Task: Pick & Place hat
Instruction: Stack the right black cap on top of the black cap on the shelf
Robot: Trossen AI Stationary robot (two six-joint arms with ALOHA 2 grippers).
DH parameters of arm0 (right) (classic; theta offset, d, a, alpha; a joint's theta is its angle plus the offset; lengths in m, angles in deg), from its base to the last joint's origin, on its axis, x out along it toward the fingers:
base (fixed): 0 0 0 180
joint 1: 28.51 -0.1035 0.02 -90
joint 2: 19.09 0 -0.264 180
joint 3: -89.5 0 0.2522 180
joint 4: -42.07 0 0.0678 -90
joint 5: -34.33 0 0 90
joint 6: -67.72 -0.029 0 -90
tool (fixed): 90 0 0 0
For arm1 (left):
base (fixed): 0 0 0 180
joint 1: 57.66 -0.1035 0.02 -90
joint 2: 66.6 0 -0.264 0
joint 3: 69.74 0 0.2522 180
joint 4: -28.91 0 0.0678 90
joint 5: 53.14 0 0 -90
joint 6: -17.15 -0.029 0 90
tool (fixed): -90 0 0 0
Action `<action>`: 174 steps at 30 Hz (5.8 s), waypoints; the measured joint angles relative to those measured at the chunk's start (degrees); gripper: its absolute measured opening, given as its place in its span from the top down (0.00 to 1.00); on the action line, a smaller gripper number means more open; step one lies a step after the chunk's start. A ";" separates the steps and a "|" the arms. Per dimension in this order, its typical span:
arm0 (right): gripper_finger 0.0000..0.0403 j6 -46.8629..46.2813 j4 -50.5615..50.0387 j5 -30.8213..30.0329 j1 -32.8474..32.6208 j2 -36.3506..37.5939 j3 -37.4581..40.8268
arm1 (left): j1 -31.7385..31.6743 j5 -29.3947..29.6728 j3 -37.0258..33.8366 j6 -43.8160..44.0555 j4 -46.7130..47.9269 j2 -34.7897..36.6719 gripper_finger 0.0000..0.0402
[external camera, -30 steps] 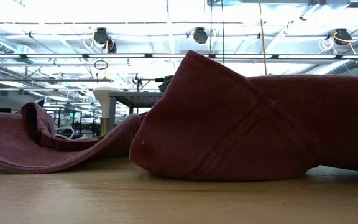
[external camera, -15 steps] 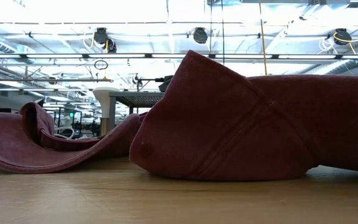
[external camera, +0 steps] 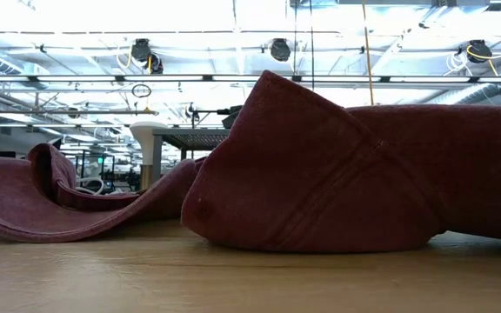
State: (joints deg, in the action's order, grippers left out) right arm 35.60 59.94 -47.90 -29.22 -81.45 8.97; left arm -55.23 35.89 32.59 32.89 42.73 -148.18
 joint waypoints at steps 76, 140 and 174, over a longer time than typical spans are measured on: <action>0.95 -0.23 -38.64 17.96 2.27 7.08 0.02 | -7.19 -27.57 0.02 25.37 -0.01 3.85 0.92; 0.51 25.49 -17.36 -0.48 2.88 7.08 0.00 | -26.55 -40.18 0.04 -33.46 6.27 1.99 0.92; 0.51 45.38 -13.04 -0.48 2.88 7.06 0.00 | -37.57 -46.08 18.80 -34.86 1.68 -23.95 0.92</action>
State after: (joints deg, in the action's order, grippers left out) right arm 80.98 46.90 -48.38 -26.34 -74.40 8.97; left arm -92.80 -10.19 51.39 -1.97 44.42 -172.13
